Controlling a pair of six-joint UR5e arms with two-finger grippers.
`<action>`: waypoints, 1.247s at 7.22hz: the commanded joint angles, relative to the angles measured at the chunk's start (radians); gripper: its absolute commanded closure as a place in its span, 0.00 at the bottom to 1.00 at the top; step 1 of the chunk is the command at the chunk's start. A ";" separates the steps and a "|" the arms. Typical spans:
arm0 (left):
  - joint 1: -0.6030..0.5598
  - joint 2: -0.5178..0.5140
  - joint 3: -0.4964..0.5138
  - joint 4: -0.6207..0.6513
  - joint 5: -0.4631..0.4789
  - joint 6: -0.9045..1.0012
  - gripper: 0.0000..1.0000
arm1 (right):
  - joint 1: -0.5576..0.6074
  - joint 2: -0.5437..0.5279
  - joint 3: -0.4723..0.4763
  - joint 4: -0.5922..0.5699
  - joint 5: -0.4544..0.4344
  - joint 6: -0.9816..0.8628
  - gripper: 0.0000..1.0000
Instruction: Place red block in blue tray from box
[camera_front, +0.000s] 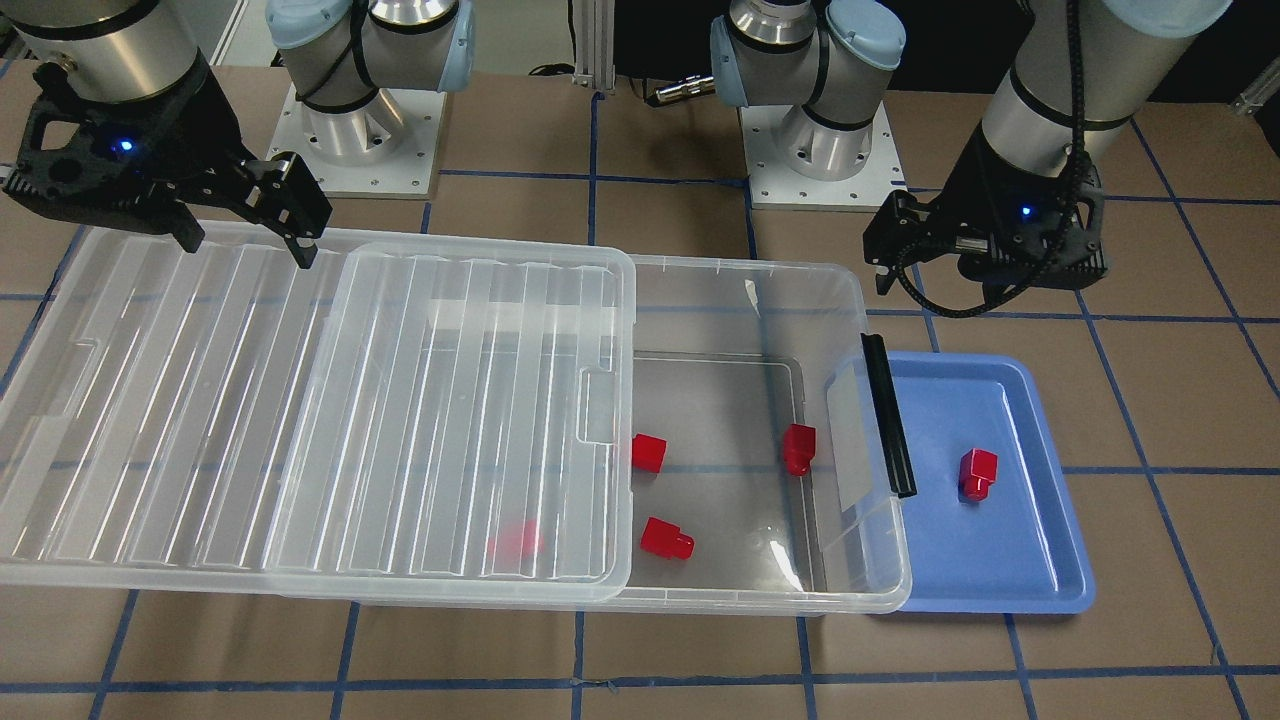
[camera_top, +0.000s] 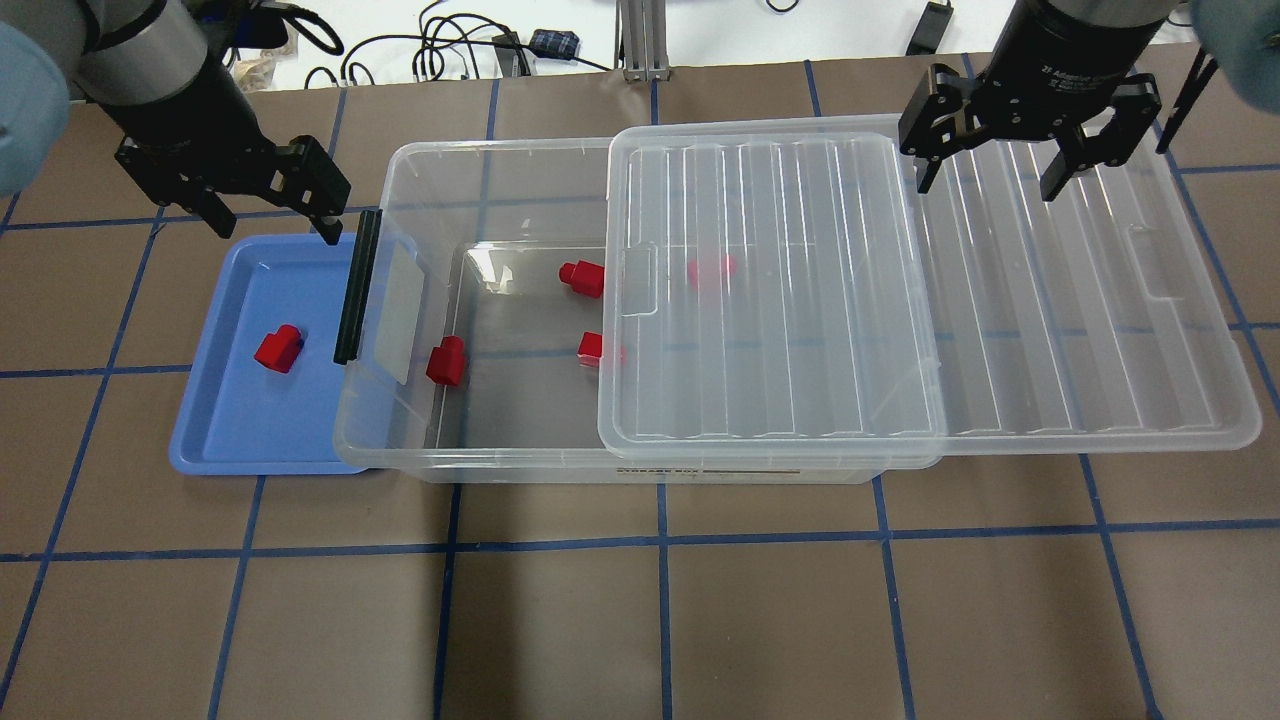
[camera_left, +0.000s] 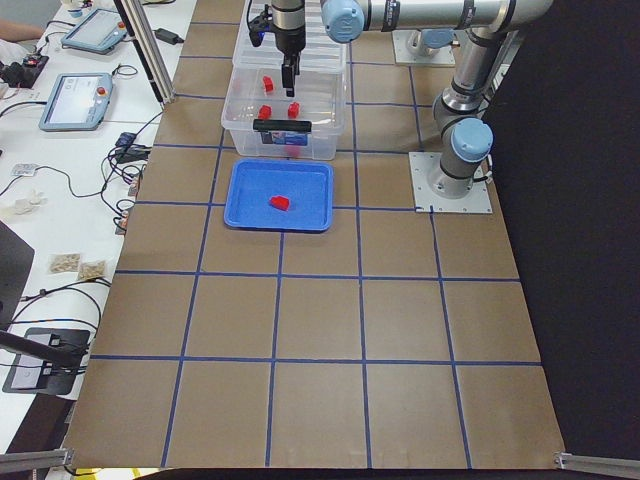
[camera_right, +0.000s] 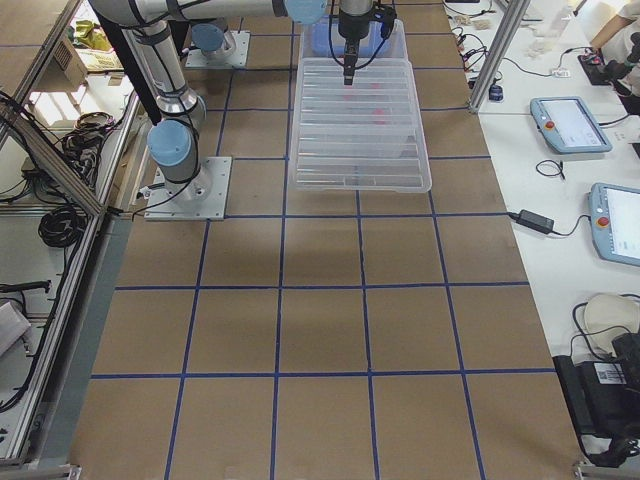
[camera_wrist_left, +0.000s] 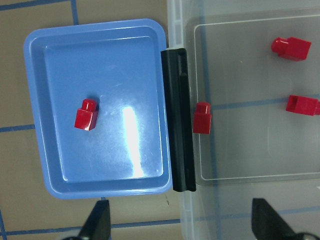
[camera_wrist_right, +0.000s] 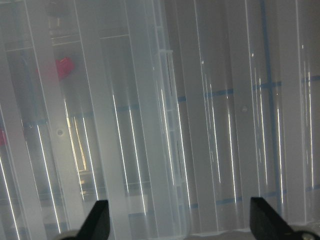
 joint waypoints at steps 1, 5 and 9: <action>-0.010 0.017 -0.028 0.001 -0.003 -0.006 0.00 | 0.000 0.000 0.000 0.000 0.000 -0.002 0.00; -0.010 0.020 -0.029 0.008 -0.014 -0.107 0.00 | 0.000 0.000 0.002 0.000 0.000 -0.002 0.00; -0.010 0.017 -0.029 0.010 -0.012 -0.108 0.00 | 0.000 0.003 0.003 -0.001 0.000 -0.012 0.00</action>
